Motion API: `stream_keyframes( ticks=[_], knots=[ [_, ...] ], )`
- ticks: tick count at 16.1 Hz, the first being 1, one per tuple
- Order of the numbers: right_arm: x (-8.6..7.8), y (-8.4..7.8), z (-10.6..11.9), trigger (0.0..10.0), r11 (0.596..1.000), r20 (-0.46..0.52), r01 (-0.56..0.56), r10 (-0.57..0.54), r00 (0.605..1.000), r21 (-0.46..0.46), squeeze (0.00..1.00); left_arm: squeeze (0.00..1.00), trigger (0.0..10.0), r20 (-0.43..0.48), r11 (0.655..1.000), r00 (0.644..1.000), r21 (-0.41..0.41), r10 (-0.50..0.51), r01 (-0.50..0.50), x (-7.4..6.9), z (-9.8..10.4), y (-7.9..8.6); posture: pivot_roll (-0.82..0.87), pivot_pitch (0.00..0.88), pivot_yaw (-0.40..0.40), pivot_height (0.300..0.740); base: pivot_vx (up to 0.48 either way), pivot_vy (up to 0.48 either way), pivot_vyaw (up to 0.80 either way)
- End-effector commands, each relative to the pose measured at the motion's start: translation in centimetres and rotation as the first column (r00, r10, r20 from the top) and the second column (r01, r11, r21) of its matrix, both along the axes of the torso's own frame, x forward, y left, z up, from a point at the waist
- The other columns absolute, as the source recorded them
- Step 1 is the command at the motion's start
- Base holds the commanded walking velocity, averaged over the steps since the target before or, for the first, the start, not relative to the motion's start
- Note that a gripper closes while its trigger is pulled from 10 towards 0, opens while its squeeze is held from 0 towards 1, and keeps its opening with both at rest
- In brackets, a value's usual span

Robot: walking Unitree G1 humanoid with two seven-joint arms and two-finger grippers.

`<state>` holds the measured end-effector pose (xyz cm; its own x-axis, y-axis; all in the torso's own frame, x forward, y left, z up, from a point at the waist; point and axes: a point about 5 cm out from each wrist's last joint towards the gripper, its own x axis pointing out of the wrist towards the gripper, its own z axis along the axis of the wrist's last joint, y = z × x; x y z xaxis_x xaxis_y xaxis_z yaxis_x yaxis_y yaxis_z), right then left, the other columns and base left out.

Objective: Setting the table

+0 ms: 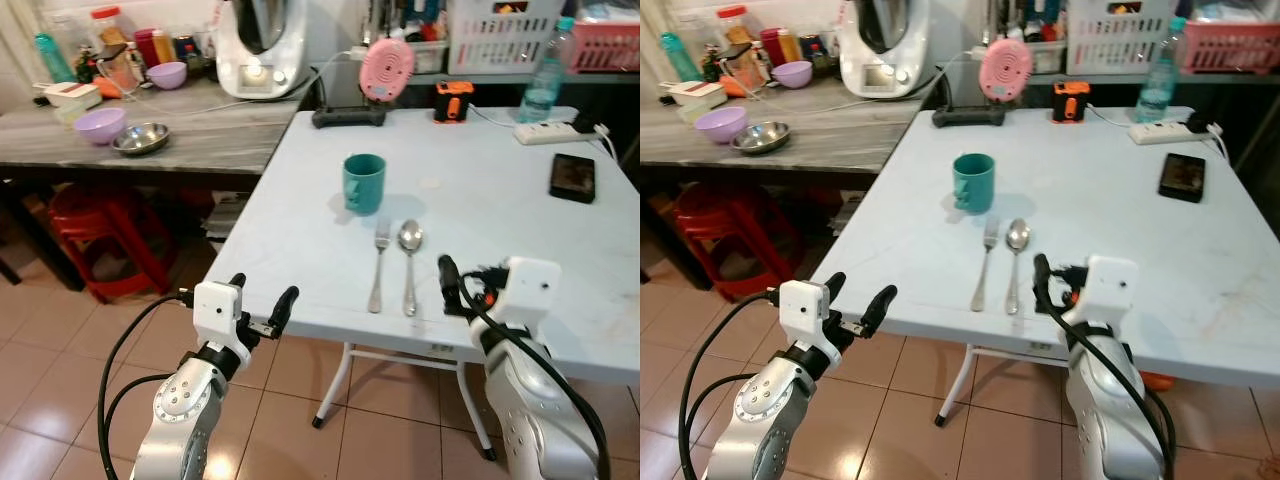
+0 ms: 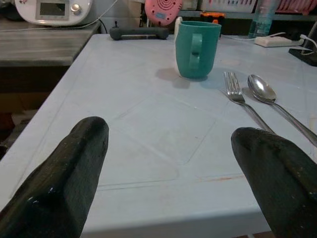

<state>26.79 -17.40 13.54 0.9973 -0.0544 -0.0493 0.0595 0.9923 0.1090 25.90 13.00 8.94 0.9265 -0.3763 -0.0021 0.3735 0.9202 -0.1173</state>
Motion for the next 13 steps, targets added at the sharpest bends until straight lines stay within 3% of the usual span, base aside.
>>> stream_keyframes(
  ticks=[1, 4, 8, 10, 13],
  knots=[
    [0.6, 0.6, 0.0, 10.0, 1.0, 0.0, -0.024, 0.024, 1.0, 0.002, 0.0, 0.0, 10.0, 0.015, 1.0, 1.0, 0.01, 0.0, -0.001, 0.3, 0.3, 0.4, -0.09, 0.033, 0.1, 0.74, 0.0, 0.0, -0.8],
    [2.2, 1.9, 0.0, 10.0, 0.997, -0.016, -0.083, 0.083, 0.996, -0.004, 0.0, 0.0, 10.0, 0.014, 0.999, 0.999, 0.019, -0.042, 0.041, -0.1, 0.3, 0.2, -0.08, 0.069, 0.1, 0.74, 0.0, 0.0, -0.41],
    [4.1, 5.8, -0.3, 10.0, 0.975, -0.044, -0.216, 0.218, 0.975, 0.046, 0.0, 0.0, 10.0, -0.007, 0.998, 0.998, 0.016, -0.06, 0.06, -1.8, 0.0, 0.7, -0.04, 0.105, 0.093, 0.74, 0.0, 0.0, 0.0],
    [4.5, 7.0, -0.1, 10.0, 0.968, -0.013, -0.25, 0.25, 0.968, 0.008, 0.0, 0.0, 10.0, -0.013, 0.999, 0.999, 0.024, -0.04, 0.041, -2.2, 0.0, 0.9, -0.03, 0.111, 0.087, 0.74, 0.0, 0.0, 0.0],
    [5.1, 7.0, -0.4, 10.0, 0.973, -0.027, -0.229, 0.23, 0.973, 0.026, 0.0, 0.0, 10.0, -0.011, 0.998, 0.998, -0.001, -0.064, 0.064, -2.5, 0.3, 0.8, -0.02, 0.118, 0.085, 0.74, 0.0, 0.0, 0.0]
  ],
)
